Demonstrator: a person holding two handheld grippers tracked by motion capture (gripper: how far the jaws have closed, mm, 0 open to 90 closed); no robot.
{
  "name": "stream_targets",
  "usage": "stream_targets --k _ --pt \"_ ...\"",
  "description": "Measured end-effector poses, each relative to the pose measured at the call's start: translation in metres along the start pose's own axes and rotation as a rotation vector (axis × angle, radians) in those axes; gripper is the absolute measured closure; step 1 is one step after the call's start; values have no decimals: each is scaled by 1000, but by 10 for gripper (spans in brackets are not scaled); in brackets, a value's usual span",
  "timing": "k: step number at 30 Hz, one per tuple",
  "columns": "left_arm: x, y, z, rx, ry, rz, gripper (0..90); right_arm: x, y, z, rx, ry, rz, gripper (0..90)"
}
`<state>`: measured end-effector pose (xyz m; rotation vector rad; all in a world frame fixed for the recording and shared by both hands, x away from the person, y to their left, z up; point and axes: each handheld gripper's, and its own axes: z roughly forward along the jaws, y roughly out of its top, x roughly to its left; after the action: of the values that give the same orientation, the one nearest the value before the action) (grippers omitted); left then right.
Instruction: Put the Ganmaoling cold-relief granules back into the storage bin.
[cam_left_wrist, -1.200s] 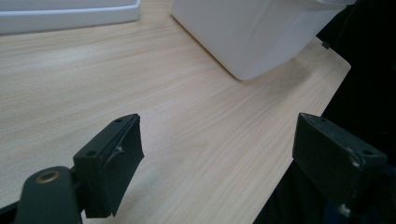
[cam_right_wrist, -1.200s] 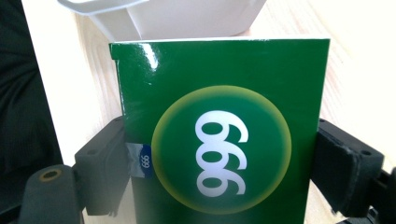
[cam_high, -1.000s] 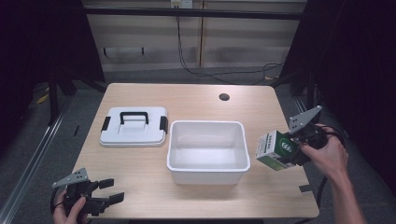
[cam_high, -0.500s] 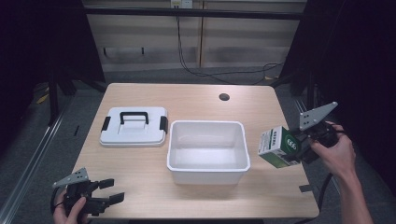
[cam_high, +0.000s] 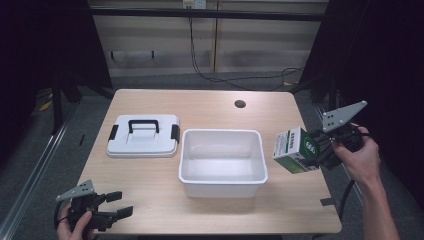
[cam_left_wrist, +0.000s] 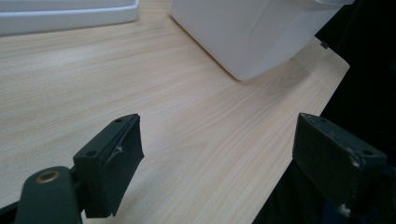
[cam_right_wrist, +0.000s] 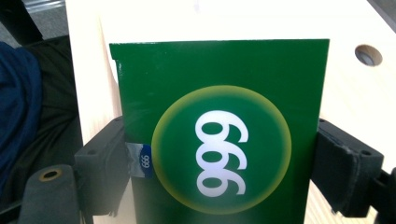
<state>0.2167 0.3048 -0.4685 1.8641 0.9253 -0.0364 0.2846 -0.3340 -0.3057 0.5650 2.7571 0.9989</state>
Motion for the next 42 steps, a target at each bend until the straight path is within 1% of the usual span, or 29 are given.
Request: stream_targets --k 3,4,8,12,15,19,22,28,29,30,36,38,42 --pt "0 0 0 -2 1 0 160 0 5 1 -5 4 -10 157" --pt "0 0 0 -6 3 -1 160 0 11 3 -8 8 -20 157" --pt "0 0 -1 -8 2 2 160 -1 23 7 -8 16 -39 157" --pt "0 0 -2 -11 1 5 160 -2 33 7 -6 20 -45 157" --pt "0 0 -2 -12 2 6 160 -3 39 8 -5 9 -46 157" --pt "0 0 -1 -12 -6 5 160 -3 49 10 16 18 -57 157" --pt "0 0 -1 -12 -1 8 160 -3 59 11 20 23 -71 157" --pt "0 0 -2 -12 -4 9 160 -2 77 21 38 54 -90 157" --pt "0 0 -2 -12 -4 9 160 -2 77 21 38 54 -90 157" --pt "0 0 -2 -12 -4 6 160 -2 81 24 48 63 -92 157" --pt "0 0 -1 -11 -2 5 160 1 91 30 69 64 -114 156" --pt "0 0 -2 -12 -4 8 160 1 96 34 78 65 -122 156" --pt "0 0 -2 -10 -2 5 160 1 103 40 103 79 -133 156"
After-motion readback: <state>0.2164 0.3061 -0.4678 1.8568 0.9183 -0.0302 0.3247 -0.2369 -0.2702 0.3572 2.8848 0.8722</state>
